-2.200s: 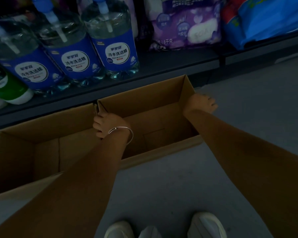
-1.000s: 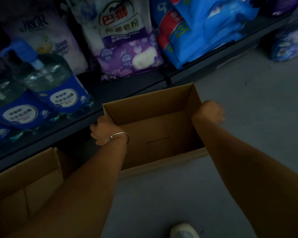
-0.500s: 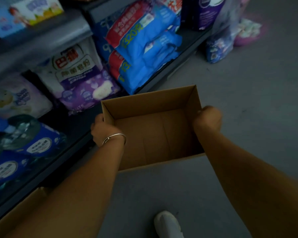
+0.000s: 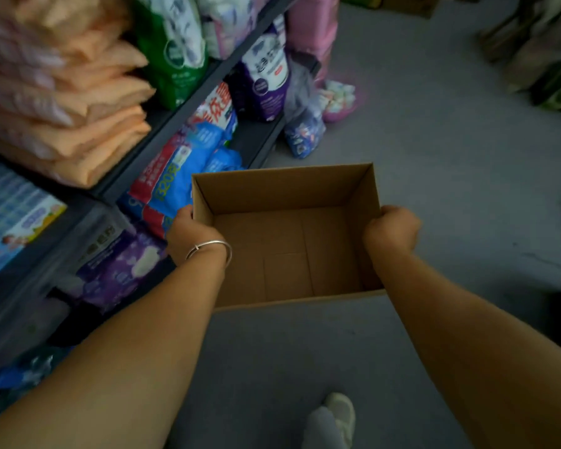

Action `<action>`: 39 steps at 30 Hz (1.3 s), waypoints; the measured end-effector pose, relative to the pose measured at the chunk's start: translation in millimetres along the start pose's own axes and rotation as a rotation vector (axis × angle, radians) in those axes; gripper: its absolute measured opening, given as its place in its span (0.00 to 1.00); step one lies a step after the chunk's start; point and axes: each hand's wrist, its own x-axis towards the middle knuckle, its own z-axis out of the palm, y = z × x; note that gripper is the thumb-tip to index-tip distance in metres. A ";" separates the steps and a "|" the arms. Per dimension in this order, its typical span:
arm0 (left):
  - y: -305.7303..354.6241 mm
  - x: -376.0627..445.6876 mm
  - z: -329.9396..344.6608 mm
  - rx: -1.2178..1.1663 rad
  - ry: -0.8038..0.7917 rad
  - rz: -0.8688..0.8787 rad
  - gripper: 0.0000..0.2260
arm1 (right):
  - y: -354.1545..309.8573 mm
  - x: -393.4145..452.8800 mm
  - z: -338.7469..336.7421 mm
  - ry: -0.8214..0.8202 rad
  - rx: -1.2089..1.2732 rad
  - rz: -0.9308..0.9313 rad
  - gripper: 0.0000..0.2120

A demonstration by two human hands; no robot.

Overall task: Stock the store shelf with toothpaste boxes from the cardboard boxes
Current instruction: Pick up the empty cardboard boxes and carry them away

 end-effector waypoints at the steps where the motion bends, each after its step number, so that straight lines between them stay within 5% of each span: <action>1: 20.3 -1.6 -0.7 0.006 -0.012 0.031 0.17 | -6.7 7.0 -18.9 0.008 0.009 0.012 0.14; 16: 322.8 -23.4 30.6 0.062 -0.095 0.210 0.15 | -89.9 154.9 -234.8 0.135 0.088 0.143 0.16; 39: 754.1 79.4 284.7 -0.087 -0.177 0.266 0.15 | -253.0 571.6 -356.9 0.278 0.207 0.299 0.15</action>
